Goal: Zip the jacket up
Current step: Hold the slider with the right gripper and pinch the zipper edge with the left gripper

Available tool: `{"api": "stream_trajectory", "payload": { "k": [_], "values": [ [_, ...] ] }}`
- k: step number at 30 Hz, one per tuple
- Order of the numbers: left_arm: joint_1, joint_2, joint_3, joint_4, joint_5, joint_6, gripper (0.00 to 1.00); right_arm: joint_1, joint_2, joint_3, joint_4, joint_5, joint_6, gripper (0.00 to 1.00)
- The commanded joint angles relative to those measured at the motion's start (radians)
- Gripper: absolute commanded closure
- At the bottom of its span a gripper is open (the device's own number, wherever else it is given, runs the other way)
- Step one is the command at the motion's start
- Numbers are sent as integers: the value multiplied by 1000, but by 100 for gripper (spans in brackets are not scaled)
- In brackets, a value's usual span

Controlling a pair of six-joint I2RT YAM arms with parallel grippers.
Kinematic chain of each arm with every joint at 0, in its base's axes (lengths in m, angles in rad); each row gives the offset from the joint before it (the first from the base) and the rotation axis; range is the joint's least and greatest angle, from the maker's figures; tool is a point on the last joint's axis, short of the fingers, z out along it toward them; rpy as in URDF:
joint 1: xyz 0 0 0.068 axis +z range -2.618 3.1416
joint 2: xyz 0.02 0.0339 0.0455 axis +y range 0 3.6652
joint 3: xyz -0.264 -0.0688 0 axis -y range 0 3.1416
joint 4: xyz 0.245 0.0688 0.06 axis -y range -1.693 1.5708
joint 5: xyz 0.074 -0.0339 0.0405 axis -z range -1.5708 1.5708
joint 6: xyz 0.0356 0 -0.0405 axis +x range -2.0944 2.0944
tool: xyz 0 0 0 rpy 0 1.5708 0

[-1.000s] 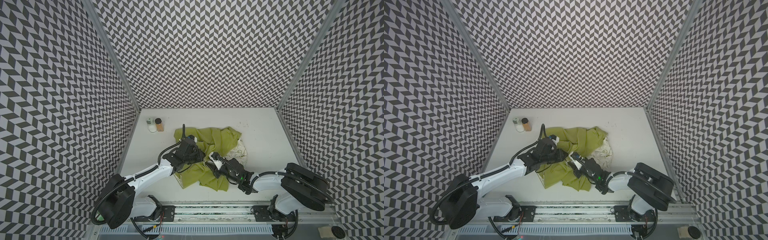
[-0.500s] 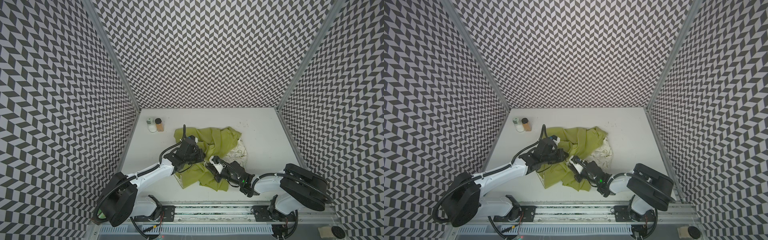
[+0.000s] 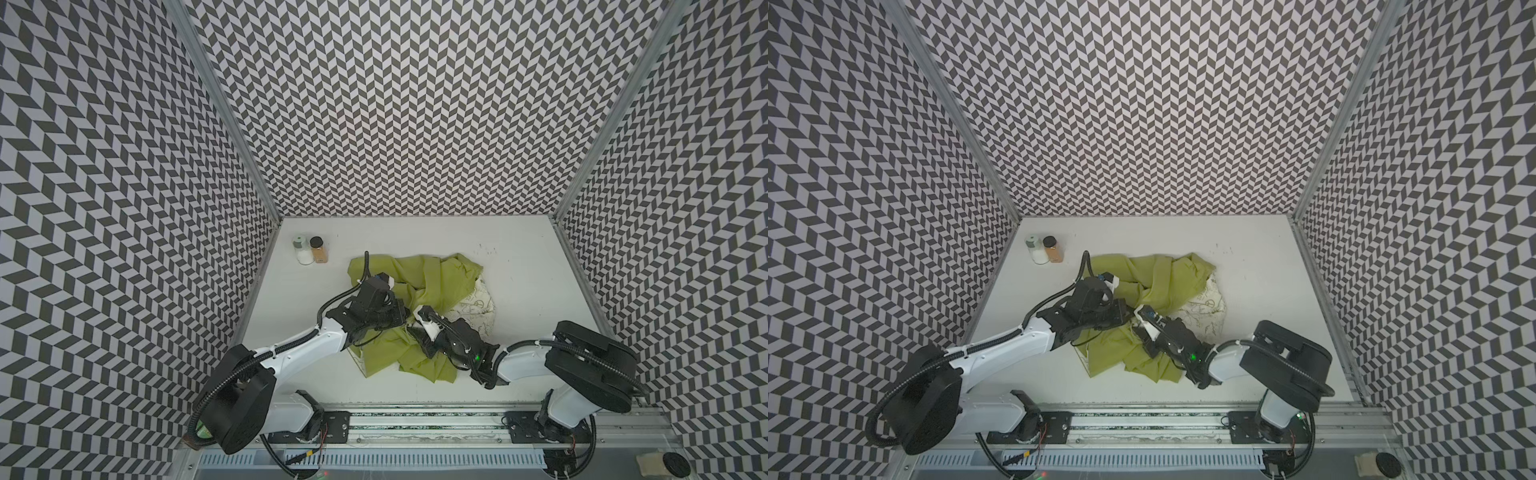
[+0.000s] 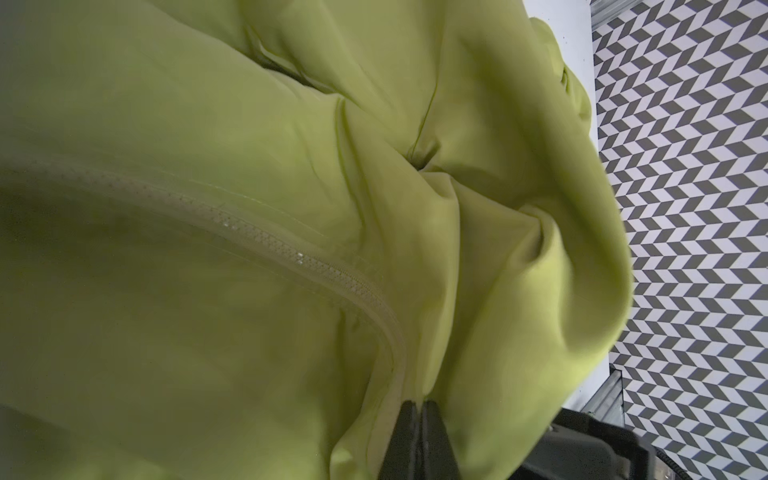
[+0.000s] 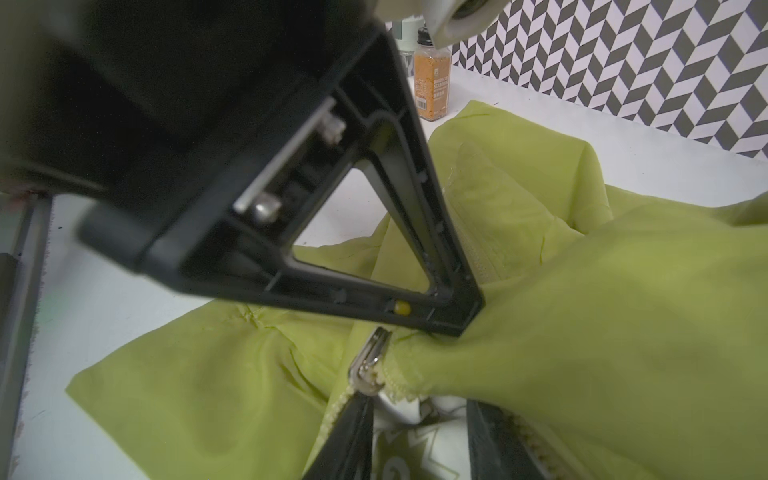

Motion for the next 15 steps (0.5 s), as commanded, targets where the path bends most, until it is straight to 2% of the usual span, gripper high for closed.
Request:
{"api": "stream_trajectory", "payload": {
  "k": [1,15],
  "values": [
    [5,-4,-5,14,28,2,95,-10,-16,-24,92,40,-12,60],
    [14,33,14,58,125,0,96,-38,-2,0,158,-235,-64,58]
  ]
}}
